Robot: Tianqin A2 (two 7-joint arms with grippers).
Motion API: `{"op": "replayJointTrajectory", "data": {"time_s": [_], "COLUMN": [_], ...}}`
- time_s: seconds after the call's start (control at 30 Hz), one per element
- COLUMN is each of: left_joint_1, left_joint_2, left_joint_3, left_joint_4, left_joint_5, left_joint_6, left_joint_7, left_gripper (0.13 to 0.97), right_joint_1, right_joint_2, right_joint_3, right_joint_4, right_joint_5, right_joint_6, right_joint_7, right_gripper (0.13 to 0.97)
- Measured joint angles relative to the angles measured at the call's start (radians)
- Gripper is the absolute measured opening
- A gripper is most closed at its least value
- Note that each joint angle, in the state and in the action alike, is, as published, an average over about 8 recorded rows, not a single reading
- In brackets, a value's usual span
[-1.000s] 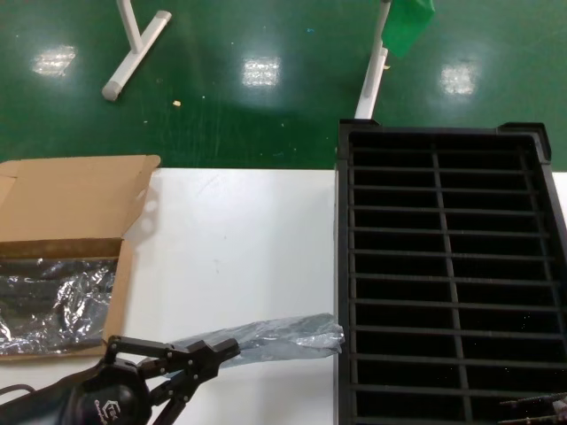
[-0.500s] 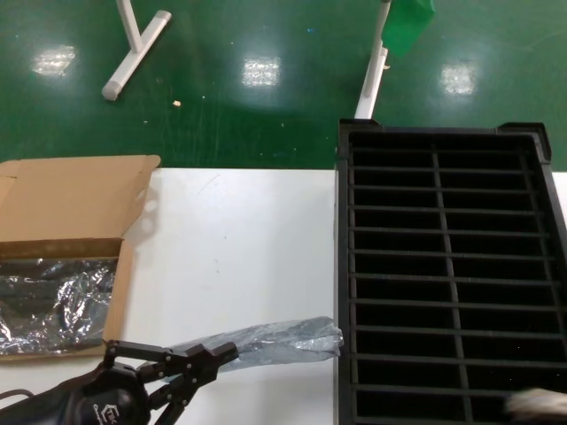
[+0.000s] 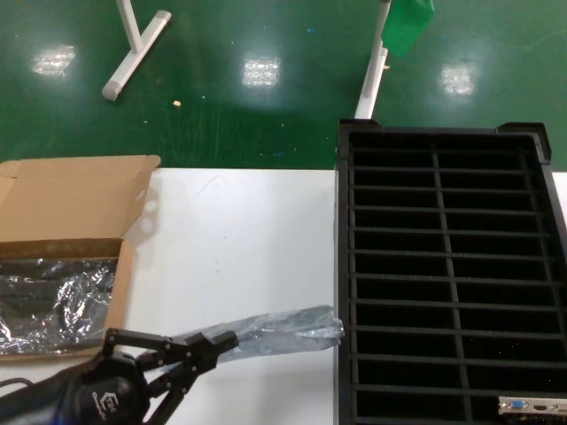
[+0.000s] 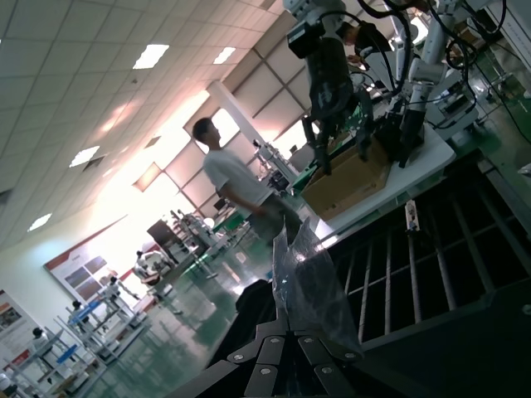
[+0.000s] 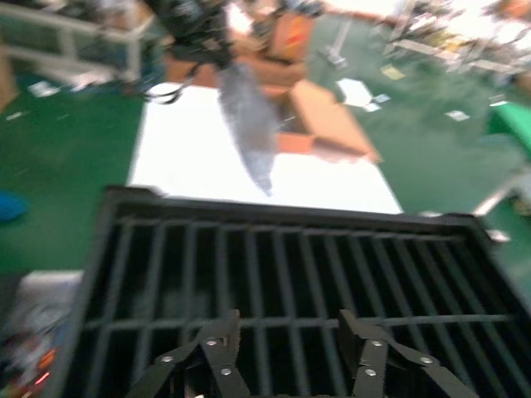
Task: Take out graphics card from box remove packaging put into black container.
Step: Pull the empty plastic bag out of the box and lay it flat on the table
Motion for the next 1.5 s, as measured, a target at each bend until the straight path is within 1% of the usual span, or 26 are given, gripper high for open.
{"op": "replayJointTrajectory", "data": {"time_s": [0.07,0.2,0.33,0.43,0.47,0.57,0.73,0.77,0.9,1.03,1.07,1.27,1.33,1.5], "left_joint_1": [-0.002,-0.008,-0.012,-0.014,-0.017,-0.031,-0.082,-0.093,-0.136,-0.168,-0.175,-0.199,-0.201,-0.199], "left_joint_2": [-0.004,-0.016,-0.029,-0.037,-0.039,-0.047,-0.055,-0.054,-0.039,-0.014,-0.008,0.014,0.017,0.020], "left_joint_3": [-0.004,-0.017,-0.035,-0.047,-0.049,-0.051,-0.035,-0.030,-0.017,-0.008,-0.007,-0.005,-0.006,-0.004], "left_joint_4": [-0.006,-0.017,-0.022,-0.017,-0.010,0.025,0.125,0.146,0.211,0.252,0.260,0.283,0.285,0.279], "left_joint_5": [-0.001,-0.004,-0.007,-0.007,-0.006,0.006,0.041,0.048,0.066,0.077,0.079,0.085,0.085,0.089], "left_joint_6": [-0.004,-0.015,-0.026,-0.032,-0.032,-0.030,-0.020,-0.020,-0.030,-0.052,-0.058,-0.085,-0.089,-0.104], "left_joint_7": [-0.006,-0.020,-0.030,-0.028,-0.023,0.009,0.102,0.120,0.176,0.215,0.223,0.247,0.249,0.236], "left_gripper": [0.142,0.142,0.142,0.142,0.142,0.142,0.142,0.142,0.143,0.147,0.147,0.149,0.166,0.208], "right_joint_1": [-0.008,-0.013,-0.014,-0.014,-0.015,-0.015,-0.015,-0.015,-0.015,-0.015,-0.015,-0.015,-0.015,-0.016], "right_joint_2": [-0.031,-0.111,-0.149,-0.138,-0.133,-0.122,-0.115,-0.115,-0.114,-0.114,-0.114,-0.114,-0.113,-0.122], "right_joint_3": [0.016,0.035,0.040,0.039,0.039,0.038,0.037,0.037,0.037,0.037,0.037,0.036,0.036,0.035], "right_joint_4": [-0.008,-0.021,-0.024,-0.023,-0.023,-0.022,-0.022,-0.022,-0.022,-0.022,-0.022,-0.022,-0.022,-0.021], "right_joint_5": [0.010,0.026,0.031,0.029,0.028,0.027,0.026,0.026,0.026,0.026,0.026,0.026,0.026,0.023], "right_joint_6": [0.029,0.103,0.141,0.131,0.126,0.115,0.108,0.108,0.107,0.107,0.107,0.107,0.107,0.119], "right_joint_7": [0.000,0.003,0.008,0.007,0.005,0.002,0.001,0.001,0.000,0.000,0.000,0.000,0.000,0.002], "right_gripper": [0.371,0.468,0.564,0.564,0.564,0.641,0.768,0.768,0.834,0.900,0.900,0.946,0.962,0.962]}}
